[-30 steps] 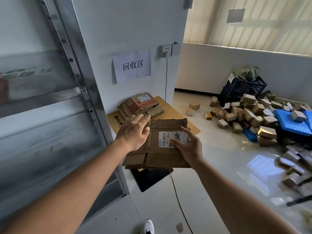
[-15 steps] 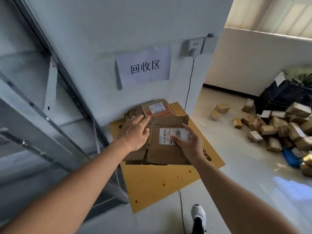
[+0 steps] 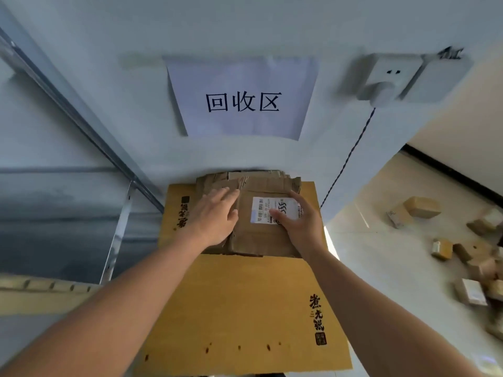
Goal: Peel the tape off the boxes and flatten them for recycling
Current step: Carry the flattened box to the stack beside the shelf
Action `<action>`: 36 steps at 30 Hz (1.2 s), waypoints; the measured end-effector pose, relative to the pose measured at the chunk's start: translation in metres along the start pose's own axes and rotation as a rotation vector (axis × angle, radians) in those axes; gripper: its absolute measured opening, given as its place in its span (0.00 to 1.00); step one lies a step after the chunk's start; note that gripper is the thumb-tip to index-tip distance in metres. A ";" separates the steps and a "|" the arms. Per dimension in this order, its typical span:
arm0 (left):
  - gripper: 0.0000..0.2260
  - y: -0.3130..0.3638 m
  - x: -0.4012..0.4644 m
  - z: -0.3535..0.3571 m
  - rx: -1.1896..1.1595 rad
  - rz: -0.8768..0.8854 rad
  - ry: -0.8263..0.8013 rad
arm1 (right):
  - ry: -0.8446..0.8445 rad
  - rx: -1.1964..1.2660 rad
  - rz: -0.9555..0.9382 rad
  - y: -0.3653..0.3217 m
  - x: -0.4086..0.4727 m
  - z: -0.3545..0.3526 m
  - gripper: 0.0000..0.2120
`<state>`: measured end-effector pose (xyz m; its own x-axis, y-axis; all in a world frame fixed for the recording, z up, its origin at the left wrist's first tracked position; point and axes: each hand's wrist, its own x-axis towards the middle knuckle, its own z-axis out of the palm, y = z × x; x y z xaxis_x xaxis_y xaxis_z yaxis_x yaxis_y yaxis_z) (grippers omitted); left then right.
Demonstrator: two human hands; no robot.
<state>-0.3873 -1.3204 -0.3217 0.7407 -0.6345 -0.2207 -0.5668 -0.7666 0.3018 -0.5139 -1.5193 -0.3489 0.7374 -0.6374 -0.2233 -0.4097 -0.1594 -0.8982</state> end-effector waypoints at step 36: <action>0.34 -0.028 0.108 0.087 -0.013 -0.205 -0.302 | -0.495 -1.127 -0.054 0.046 0.112 0.111 0.34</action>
<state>-0.3225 -1.3759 -0.4346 0.6976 -0.4696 -0.5412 -0.4114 -0.8809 0.2340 -0.3906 -1.5141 -0.4568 0.7910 -0.2945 -0.5362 -0.4257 -0.8945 -0.1367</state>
